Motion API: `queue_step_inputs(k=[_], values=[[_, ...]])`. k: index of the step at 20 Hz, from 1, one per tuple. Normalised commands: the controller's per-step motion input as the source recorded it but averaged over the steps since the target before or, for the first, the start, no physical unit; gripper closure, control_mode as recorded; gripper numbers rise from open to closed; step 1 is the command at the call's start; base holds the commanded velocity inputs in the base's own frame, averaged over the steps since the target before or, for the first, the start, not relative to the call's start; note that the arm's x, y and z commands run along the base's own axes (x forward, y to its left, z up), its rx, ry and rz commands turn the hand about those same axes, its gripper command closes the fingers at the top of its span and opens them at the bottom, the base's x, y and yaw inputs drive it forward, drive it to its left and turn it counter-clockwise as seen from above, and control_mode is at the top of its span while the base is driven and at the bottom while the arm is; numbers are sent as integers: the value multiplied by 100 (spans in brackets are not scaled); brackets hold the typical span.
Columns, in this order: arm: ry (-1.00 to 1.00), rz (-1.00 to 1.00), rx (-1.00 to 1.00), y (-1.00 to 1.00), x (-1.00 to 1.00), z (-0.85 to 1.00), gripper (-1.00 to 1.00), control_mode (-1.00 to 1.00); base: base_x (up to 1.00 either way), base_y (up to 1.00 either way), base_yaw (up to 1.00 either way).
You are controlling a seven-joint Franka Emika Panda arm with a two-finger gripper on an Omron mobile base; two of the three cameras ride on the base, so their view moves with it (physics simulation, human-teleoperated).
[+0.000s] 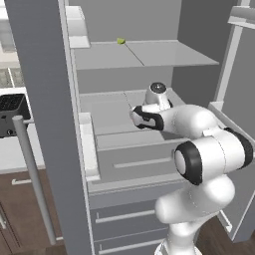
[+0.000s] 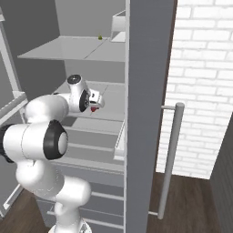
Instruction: Take the strawberry from the fridge and place it on top of the pancake, located on the dining counter.
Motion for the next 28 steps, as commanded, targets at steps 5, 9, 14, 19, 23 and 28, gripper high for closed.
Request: queue_step_inputs(k=[5,9,14,19,23,28], values=[[0,0,0,0,35,-35,-100,-100,0,0,0],[0,0,0,19,24,-44,-100,-100,0,0,0],[0,0,0,8,25,-33,-100,-100,0,0,0],[0,0,0,0,31,-9,-100,-100,0,0,0],[0,0,0,0,34,0,-100,-100,0,0,0],[0,0,0,0,25,-23,-100,-100,0,0,0]])
